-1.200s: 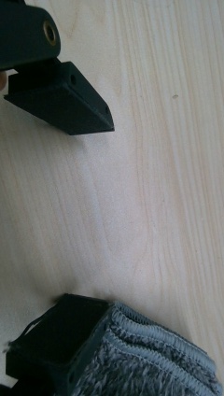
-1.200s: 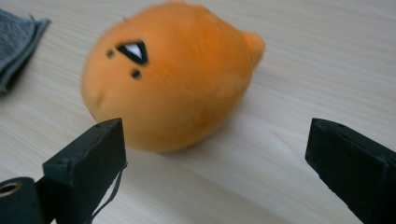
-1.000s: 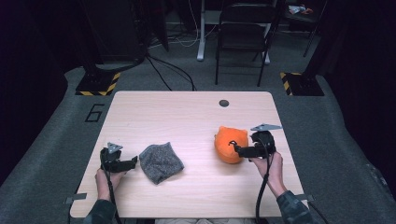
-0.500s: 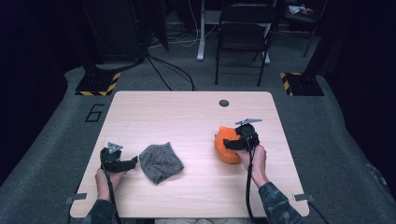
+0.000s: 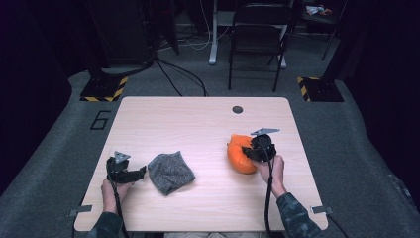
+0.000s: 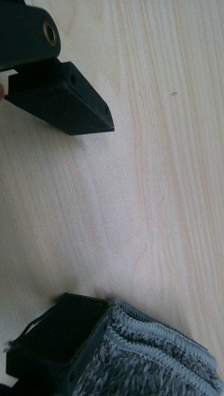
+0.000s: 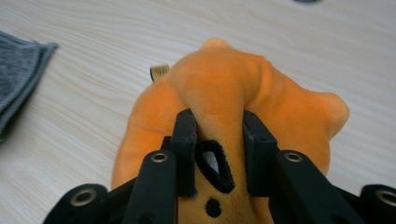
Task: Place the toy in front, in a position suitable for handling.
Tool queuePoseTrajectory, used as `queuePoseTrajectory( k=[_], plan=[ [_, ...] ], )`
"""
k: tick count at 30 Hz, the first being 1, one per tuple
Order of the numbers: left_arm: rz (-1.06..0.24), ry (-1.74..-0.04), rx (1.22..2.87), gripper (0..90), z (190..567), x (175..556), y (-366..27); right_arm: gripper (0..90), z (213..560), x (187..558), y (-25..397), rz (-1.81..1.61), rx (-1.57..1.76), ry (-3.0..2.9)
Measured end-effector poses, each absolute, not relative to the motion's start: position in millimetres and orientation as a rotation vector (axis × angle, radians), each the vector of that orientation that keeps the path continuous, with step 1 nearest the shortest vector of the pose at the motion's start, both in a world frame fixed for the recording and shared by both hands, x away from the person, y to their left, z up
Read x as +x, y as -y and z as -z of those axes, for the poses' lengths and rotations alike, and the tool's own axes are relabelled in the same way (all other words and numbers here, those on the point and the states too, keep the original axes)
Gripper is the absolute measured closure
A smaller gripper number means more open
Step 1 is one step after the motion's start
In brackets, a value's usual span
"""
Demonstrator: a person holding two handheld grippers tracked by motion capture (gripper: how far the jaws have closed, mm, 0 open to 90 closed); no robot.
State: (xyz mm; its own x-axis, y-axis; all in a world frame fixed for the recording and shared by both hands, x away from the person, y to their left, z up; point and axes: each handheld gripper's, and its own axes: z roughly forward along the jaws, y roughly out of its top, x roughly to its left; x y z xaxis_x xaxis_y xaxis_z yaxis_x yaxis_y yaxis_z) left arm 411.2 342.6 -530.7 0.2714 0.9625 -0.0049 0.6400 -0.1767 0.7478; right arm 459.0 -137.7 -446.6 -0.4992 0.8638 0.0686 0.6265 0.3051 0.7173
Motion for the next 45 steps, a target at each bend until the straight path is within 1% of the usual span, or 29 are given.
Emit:
queuePoseTrajectory(
  k=[6,16,23,27,31,32,33,34,35,36,37,38,39,40,41,42,43,45],
  plan=[
    [-0.643,-1.443,1.903,12.2,531,411,-343,72.7,441,460,133,-1.0,1.224,-2.282],
    [-0.643,-1.443,1.903,12.2,531,411,-343,73.0,426,470,121,-1.15,0.869,-2.399],
    [-0.642,-1.442,1.903,12.2,531,411,-343,72.7,423,480,115,-1.188,0.728,-2.454],
    [-0.642,-1.442,1.903,12.2,531,411,-343,72.0,425,485,112,-1.169,0.69,-2.499],
    [-0.64,-1.442,1.903,12.2,531,411,-342,70.9,436,491,110,-1.147,0.671,-2.545],
    [-0.64,-1.441,1.904,12.2,531,411,-342,68.9,446,493,107,-1.087,0.684,-2.574],
    [-0.64,-1.441,1.904,12.2,531,411,-342,68.9,446,493,107,-1.087,0.684,-2.574],
    [-0.641,-1.44,1.905,12.2,531,411,-343,62.4,446,494,108,-1.121,0.715,-2.555],
    [-0.641,-1.44,1.905,12.2,531,411,-343,62.4,446,494,108,-1.121,0.715,-2.555],
    [-0.64,-1.44,1.903,12.2,531,411,-342,51.1,443,493,108,-1.124,0.745,-2.551],
    [-0.64,-1.44,1.904,12.2,531,411,-342,51.1,443,493,108,-1.124,0.745,-2.551],
    [-0.639,-1.44,1.904,12.2,531,411,-342,42.1,442,492,108,-1.116,0.76,-2.54],
    [-0.644,-1.439,1.9,12.2,531,411,-342,35.2,439,491,109,-1.133,0.785,-2.53],
    [-0.638,-1.44,1.907,12.2,531,411,-343,19.4,434,487,111,-1.187,0.861,-2.489],
    [-0.64,-1.439,1.904,12.2,531,411,-342,19.4,434,487,111,-1.187,0.861,-2.489],
    [-0.64,-1.439,1.904,12.1,531,411,-342,14.6,426,485,113,-1.234,1.011,-2.465],
    [-0.64,-1.439,1.904,12.2,531,411,-342,14.6,426,485,113,-1.234,1.011,-2.465],
    [-0.641,-1.439,1.905,12.2,531,411,-342,14.2,419,481,113,-1.225,1.117,-2.431]
  ],
)
